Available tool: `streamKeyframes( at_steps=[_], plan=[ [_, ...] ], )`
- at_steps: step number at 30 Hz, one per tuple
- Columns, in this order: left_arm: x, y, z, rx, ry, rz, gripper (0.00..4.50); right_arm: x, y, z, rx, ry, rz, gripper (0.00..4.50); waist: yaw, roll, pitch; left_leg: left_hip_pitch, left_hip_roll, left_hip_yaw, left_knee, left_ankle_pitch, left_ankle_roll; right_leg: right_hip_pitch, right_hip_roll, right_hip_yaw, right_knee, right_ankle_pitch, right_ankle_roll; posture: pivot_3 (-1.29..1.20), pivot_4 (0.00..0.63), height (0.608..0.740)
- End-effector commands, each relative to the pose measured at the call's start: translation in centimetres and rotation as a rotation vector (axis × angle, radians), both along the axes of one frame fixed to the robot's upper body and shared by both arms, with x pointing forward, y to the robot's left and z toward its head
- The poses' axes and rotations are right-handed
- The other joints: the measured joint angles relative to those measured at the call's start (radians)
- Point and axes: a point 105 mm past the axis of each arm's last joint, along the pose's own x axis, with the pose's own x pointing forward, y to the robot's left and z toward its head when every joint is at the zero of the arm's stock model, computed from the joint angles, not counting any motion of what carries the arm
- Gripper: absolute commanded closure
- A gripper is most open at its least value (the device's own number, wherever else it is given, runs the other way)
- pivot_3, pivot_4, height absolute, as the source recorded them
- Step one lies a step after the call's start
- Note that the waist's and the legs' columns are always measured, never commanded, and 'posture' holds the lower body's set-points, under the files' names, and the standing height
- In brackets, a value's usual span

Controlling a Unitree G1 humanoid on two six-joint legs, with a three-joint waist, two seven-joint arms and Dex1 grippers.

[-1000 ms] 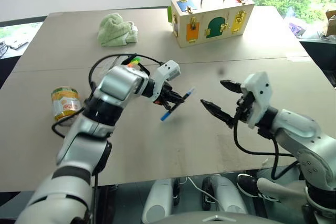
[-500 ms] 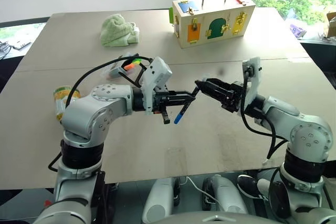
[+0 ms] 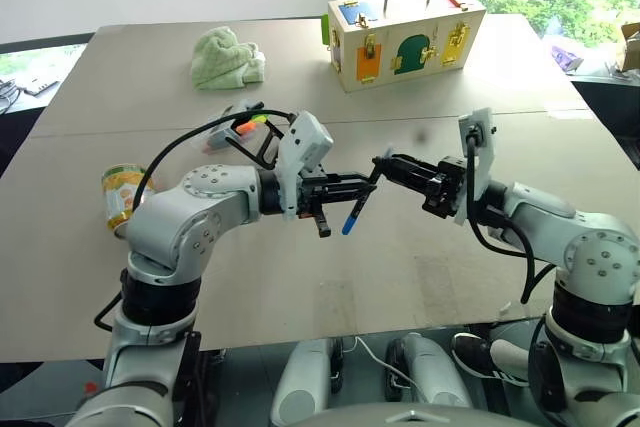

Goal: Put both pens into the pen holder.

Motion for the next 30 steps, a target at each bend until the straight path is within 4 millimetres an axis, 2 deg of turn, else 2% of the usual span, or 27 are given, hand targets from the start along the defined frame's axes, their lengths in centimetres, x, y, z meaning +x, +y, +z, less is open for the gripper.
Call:
streamKeyframes(
  at_steps=[1,3,4,5,8,9,12,15,18,20,21,23,30],
  plan=[
    [0.0,0.0,1.9,-0.065,-0.093,0.008,4.50,-0.3,0.0,1.9,0.045,-0.092,0.030,3.13,0.000,0.000,0.000,0.000,0.000,0.000,0.000,0.000,0.000,0.000,0.000,0.000,0.000,0.000,0.000,0.00,0.150,0.740],
    [0.0,0.0,2.1,-0.075,-0.101,0.017,4.50,-0.4,0.0,2.2,0.050,-0.105,0.040,2.53,0.001,0.000,0.000,0.000,0.000,0.000,0.000,0.000,0.000,-0.001,0.000,0.000,0.000,0.000,0.000,0.00,0.150,0.740],
    [0.5,0.3,2.7,-0.087,-0.126,0.049,4.50,-0.3,-0.4,2.0,0.003,-0.128,0.015,1.95,0.001,0.000,0.000,0.000,0.000,0.000,0.000,0.000,0.000,-0.001,0.000,0.000,0.000,0.000,0.000,0.00,0.150,0.740],
    [1.2,0.6,4.0,-0.130,-0.167,0.101,4.50,-0.6,-1.1,2.1,-0.053,-0.193,-0.004,1.82,0.001,0.000,0.000,0.000,0.000,0.000,0.000,0.000,0.000,-0.001,0.000,0.000,0.000,0.000,0.000,0.00,0.150,0.740],
    [2.2,1.5,6.5,-0.162,-0.291,0.209,4.50,-1.6,-2.5,3.4,-0.135,-0.372,-0.025,1.82,0.006,0.000,0.000,-0.001,0.000,0.000,0.000,0.000,0.000,-0.001,0.000,0.000,0.000,0.000,0.000,0.00,0.150,0.740],
    [2.2,1.9,7.5,-0.143,-0.398,0.246,4.50,-2.1,-2.9,4.0,-0.156,-0.462,-0.029,1.82,0.006,-0.001,0.000,-0.002,0.000,0.000,0.000,0.000,0.000,-0.001,0.000,-0.001,0.000,0.000,0.001,0.00,0.150,0.740],
    [2.7,3.4,9.4,-0.026,-0.701,0.392,4.50,-2.9,-3.3,3.6,-0.335,-0.641,-0.008,1.82,0.002,-0.001,0.000,-0.002,0.000,0.001,-0.001,0.000,0.001,-0.001,0.001,0.001,-0.003,-0.002,0.004,0.00,0.150,0.740],
    [3.7,5.4,8.9,0.132,-0.955,0.508,4.50,-3.5,-3.3,2.3,-0.422,-0.715,0.051,1.82,0.001,-0.001,0.000,0.001,0.001,0.004,-0.003,0.000,0.000,-0.001,0.001,0.003,-0.003,-0.002,0.004,0.00,0.150,0.740],
    [4.1,6.7,7.8,0.250,-1.064,0.523,4.50,-3.4,-3.4,1.8,-0.403,-0.695,0.088,1.82,0.002,-0.001,0.000,0.002,0.002,0.006,-0.004,0.000,0.000,-0.001,0.001,0.004,-0.003,0.000,0.001,0.00,0.150,0.740],
    [4.3,7.3,7.2,0.278,-1.099,0.521,4.50,-2.2,-4.0,2.2,-0.398,-0.678,0.043,1.28,0.002,-0.001,0.000,0.002,0.003,0.006,-0.004,0.000,0.000,-0.001,0.001,0.004,-0.003,0.000,0.001,0.00,0.150,0.740],
    [4.4,7.5,7.0,0.279,-1.101,0.525,4.50,-2.4,-3.8,2.1,-0.401,-0.684,0.074,1.03,0.003,-0.001,0.000,0.001,0.003,0.006,-0.003,-0.001,0.000,-0.001,0.001,0.004,-0.003,0.000,0.001,0.00,0.150,0.740],
    [4.9,8.3,7.0,0.271,-1.100,0.554,4.50,-2.7,-3.7,2.2,-0.407,-0.697,0.099,0.09,0.008,-0.001,0.000,0.001,0.003,0.005,-0.003,-0.001,0.001,-0.001,0.000,0.003,-0.004,0.001,0.002,0.00,0.150,0.740],
    [5.7,9.3,6.8,0.308,-1.149,0.573,4.50,-2.6,-3.9,1.9,-0.450,-0.722,0.085,0.09,0.009,-0.001,0.000,0.000,0.003,0.005,-0.003,-0.001,0.002,-0.001,-0.001,0.002,-0.005,0.001,0.002,0.00,0.150,0.740]
  ],
)
